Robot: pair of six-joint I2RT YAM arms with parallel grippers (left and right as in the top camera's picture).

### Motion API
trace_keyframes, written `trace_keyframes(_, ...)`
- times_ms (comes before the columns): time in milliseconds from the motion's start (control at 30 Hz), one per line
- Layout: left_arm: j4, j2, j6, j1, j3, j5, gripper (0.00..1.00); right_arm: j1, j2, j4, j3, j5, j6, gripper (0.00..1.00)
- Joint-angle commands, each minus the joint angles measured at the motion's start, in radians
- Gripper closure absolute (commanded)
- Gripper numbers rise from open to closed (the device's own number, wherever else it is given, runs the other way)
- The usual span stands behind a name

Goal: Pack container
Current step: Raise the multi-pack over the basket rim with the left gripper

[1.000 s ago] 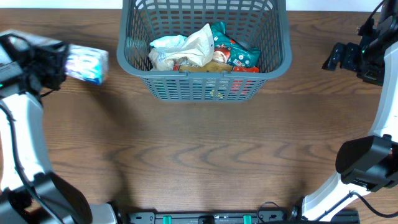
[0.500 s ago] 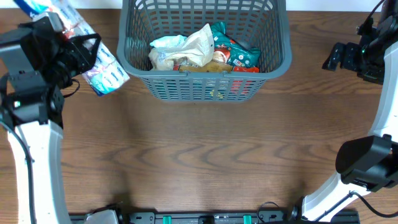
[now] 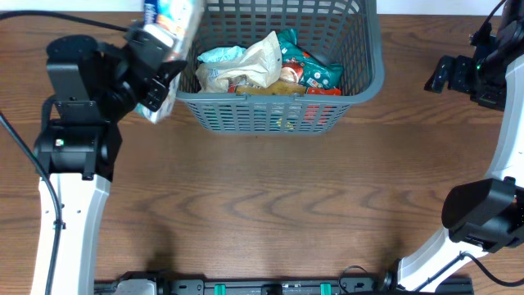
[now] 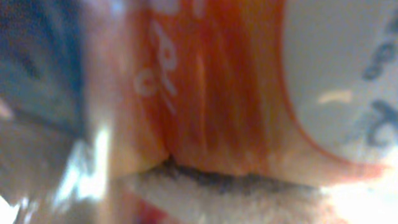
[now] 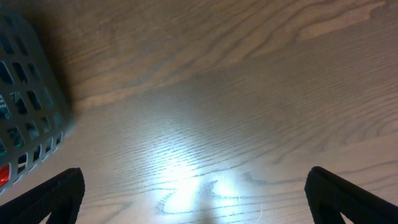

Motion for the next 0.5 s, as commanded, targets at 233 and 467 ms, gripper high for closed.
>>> trace_keyframes(233, 0.192, 0.035, 0.306, -0.104, 0.104, -0.090, 0.94, 0.002, -0.013, 0.001, -0.002, -0.006, -0.021, 0.01)
trace_keyframes(467, 0.192, 0.195, 0.438, -0.211, 0.187, -0.143, 0.94, 0.002, -0.013, 0.003, -0.002, -0.054, -0.021, 0.01)
